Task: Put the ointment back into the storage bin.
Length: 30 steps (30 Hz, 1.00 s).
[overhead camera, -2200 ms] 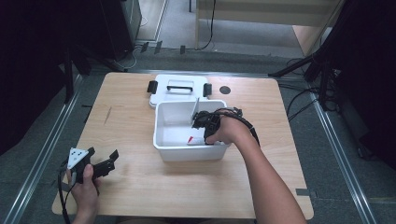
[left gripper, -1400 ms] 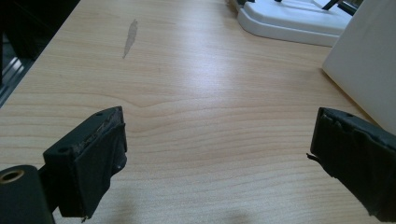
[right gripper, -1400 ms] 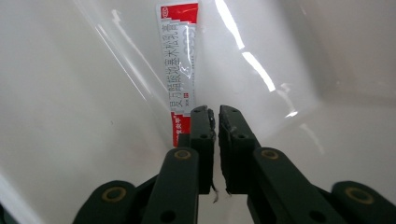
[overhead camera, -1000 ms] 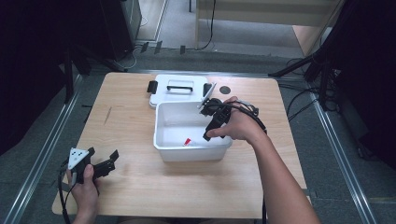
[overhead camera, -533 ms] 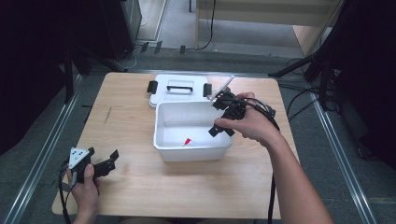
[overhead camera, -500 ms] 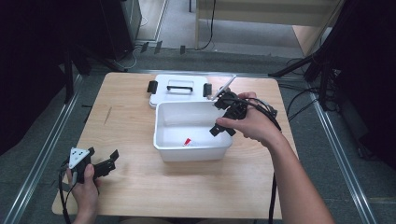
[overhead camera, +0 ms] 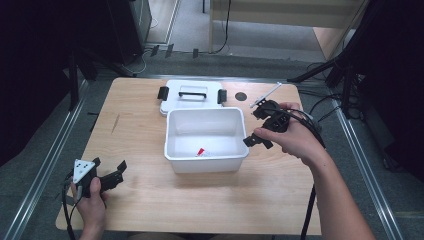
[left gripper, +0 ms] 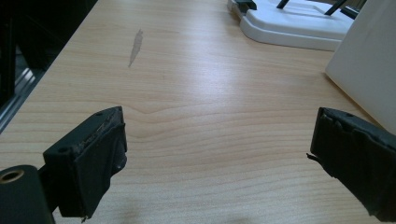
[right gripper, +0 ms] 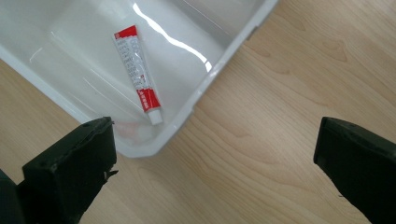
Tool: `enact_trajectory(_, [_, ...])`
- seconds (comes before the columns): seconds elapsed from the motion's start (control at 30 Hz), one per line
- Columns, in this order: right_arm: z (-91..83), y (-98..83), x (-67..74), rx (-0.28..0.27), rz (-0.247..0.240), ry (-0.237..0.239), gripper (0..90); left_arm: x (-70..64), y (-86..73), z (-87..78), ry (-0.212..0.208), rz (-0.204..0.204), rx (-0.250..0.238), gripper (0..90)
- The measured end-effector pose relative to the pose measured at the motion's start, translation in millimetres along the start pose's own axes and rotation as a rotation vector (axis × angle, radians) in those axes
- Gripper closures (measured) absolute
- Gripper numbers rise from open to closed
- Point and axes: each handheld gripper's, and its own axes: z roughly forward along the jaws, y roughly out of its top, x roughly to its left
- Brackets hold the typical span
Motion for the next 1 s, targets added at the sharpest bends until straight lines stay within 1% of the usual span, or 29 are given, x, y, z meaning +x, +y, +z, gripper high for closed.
enact_trajectory(0.03, [-0.5,-3.0,-1.4,-0.003,0.017,0.001,0.0,-0.2,-0.2,-0.5,0.002,0.008,-0.001,4.6])
enact_trajectory(0.1, [-0.7,-9.4,-4.9,-0.023,0.032,0.003,0.0,-0.6,-0.8,-1.3,0.002,0.004,-0.01,4.5])
enact_trajectory(0.23, [1.6,-22.5,-10.7,-0.039,0.053,0.008,0.0,-1.0,-1.2,-2.2,0.003,0.005,-0.014,4.5])
enact_trajectory(0.3, [1.6,-28.8,-14.2,-0.057,0.064,-0.001,0.0,-3.0,-1.4,-2.2,0.008,0.022,-0.012,4.5])
enact_trajectory(0.4, [1.2,-36.9,-17.4,-0.1,0.091,0.002,0.0,-6.0,-1.9,-2.5,0.013,0.048,-0.013,4.6])
enact_trajectory(0.43, [2.1,-40.1,-17.9,-0.11,0.097,0.009,0.0,-6.5,-2.0,-2.8,0.01,0.052,-0.009,4.6])
enact_trajectory(0.5, [3.1,-46.7,-19.2,-0.126,0.104,0.005,0.0,-7.1,-2.3,-3.1,0.004,0.061,-0.008,4.6])
enact_trajectory(0.6, [3.7,-57.2,-22.1,-0.169,0.126,0.007,0.0,-6.6,-2.7,-4.5,-0.007,0.063,-0.01,4.6])
enact_trajectory(0.7, [5.9,-69.6,-22.0,-0.22,0.129,0.01,0.0,-5.0,-4.4,-7.5,-0.01,0.042,-0.033,4.6])
enact_trajectory(0.77, [8.2,-78.8,-22.1,-0.247,0.141,0.012,0.0,-3.6,-5.1,-9.3,-0.012,0.031,-0.045,4.6])
enact_trajectory(0.83, [11.6,-88.6,-22.6,-0.275,0.147,0.004,0.0,-2.6,-5.1,-9.8,-0.015,0.024,-0.043,4.6])
enact_trajectory(0.9, [15.2,-99.8,-23.1,-0.307,0.156,-0.013,0.0,-2.9,-5.0,-9.6,-0.015,0.027,-0.041,4.6])
enact_trajectory(0.93, [17.2,-105.5,-23.9,-0.321,0.16,-0.012,0.0,-3.2,-5.0,-9.5,-0.013,0.029,-0.041,4.6])
enact_trajectory(1.0, [20.2,-117.5,-25.2,-0.366,0.175,-0.02,0.0,-3.8,-5.1,-9.3,-0.012,0.032,-0.041,4.6])
